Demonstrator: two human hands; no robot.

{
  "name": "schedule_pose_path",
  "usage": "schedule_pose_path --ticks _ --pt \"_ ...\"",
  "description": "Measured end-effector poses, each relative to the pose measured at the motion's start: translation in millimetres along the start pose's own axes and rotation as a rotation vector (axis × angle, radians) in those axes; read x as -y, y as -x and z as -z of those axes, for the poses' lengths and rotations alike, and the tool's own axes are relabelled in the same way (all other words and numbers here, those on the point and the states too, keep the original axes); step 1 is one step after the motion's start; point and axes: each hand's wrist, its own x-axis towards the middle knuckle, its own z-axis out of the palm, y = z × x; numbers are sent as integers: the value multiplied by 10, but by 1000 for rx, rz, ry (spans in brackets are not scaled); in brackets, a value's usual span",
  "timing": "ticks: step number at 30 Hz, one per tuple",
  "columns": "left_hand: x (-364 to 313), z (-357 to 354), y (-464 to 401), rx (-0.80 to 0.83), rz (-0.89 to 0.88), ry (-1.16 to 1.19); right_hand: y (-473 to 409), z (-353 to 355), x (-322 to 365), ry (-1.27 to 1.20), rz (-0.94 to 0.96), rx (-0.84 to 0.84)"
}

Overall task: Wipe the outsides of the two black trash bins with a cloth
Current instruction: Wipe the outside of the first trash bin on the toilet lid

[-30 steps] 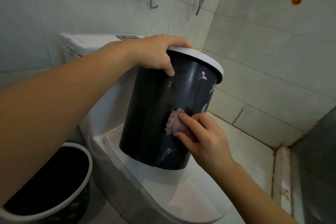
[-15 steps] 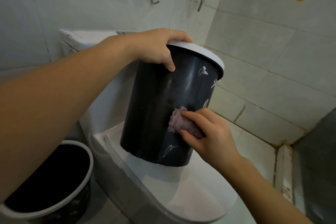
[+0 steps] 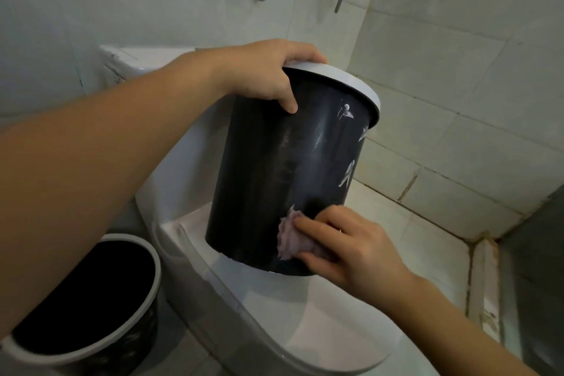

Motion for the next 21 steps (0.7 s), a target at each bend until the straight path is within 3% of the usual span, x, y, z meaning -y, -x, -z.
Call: schedule_pose_path --ticks 7,15,21 --pt "2 -23 -24 -13 -6 8 -207 46 -163 14 -224 -242" --pt "25 -18 -3 -26 -10 30 58 -5 16 8 11 13" --pt "4 -43 9 -40 -9 36 -9 -1 -44 6 -239 -188"
